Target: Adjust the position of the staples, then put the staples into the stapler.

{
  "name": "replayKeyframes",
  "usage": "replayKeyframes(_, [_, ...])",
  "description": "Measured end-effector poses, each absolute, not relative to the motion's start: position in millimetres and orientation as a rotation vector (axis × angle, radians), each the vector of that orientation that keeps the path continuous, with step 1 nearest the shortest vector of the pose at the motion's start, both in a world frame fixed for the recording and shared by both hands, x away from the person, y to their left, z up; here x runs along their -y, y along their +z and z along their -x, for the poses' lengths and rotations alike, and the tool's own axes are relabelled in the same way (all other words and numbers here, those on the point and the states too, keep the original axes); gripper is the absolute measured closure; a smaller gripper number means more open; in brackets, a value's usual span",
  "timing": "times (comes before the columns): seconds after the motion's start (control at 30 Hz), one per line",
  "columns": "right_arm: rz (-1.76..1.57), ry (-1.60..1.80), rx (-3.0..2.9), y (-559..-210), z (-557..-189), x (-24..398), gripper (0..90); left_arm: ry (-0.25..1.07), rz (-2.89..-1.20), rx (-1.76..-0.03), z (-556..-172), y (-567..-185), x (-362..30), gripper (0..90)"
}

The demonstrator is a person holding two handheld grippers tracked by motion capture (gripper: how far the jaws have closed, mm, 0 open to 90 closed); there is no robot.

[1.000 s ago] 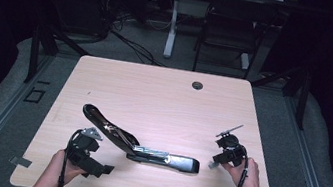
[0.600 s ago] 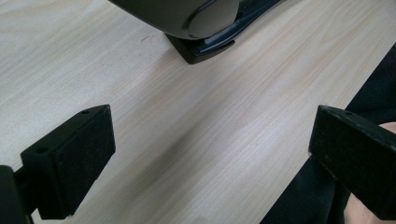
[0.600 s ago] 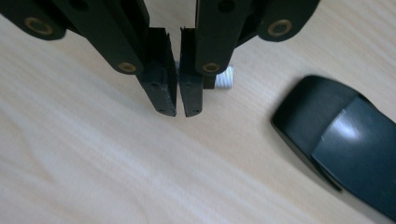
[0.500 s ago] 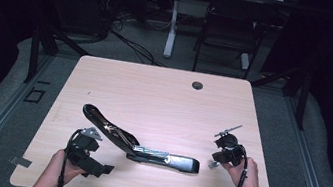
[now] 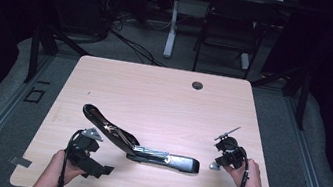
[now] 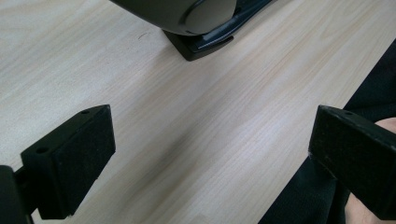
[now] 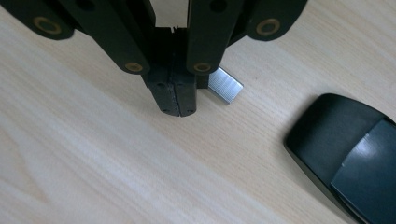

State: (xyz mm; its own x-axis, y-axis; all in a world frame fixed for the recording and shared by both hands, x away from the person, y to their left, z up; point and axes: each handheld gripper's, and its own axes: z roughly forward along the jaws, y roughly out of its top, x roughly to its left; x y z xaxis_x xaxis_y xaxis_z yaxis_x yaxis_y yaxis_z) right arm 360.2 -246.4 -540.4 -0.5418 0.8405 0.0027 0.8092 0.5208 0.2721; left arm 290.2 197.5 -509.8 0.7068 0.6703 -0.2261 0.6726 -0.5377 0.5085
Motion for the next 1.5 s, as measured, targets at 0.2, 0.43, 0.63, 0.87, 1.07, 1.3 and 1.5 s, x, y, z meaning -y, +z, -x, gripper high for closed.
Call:
replayKeyframes(0.2, [-1.433, 0.37, -2.642, -539, -357, 249, 90.0, -0.009, -2.314, -1.04, -291, -510, -200, 0.5])
replayKeyframes(0.43, [-1.372, 0.49, -2.646, -530, -354, 255, 69.2, -0.017, -2.316, -1.035, -293, -510, -202, 0.1])
replayKeyframes(0.63, [-1.261, 0.591, -2.656, -520, -352, 255, 48.7, -0.024, -2.298, -1.053, -293, -511, -203, 0.1])
replayKeyframes(0.87, [-1.232, 0.58, -2.678, -521, -351, 251, 24.9, -0.024, -2.304, -1.048, -293, -511, -204, 0.1])
replayKeyframes(1.07, [-1.203, 0.624, -2.691, -519, -349, 247, 17.6, -0.03, -2.303, -1.046, -293, -512, -204, 0.0])
replayKeyframes(1.3, [-1.15, 0.586, -2.738, -519, -348, 246, 14.1, -0.028, -2.295, -1.04, -293, -511, -204, 0.0])
replayKeyframes(1.5, [-1.116, 0.563, -2.758, -520, -348, 245, 16.6, -0.044, -2.305, -1.034, -296, -513, -208, 0.0])
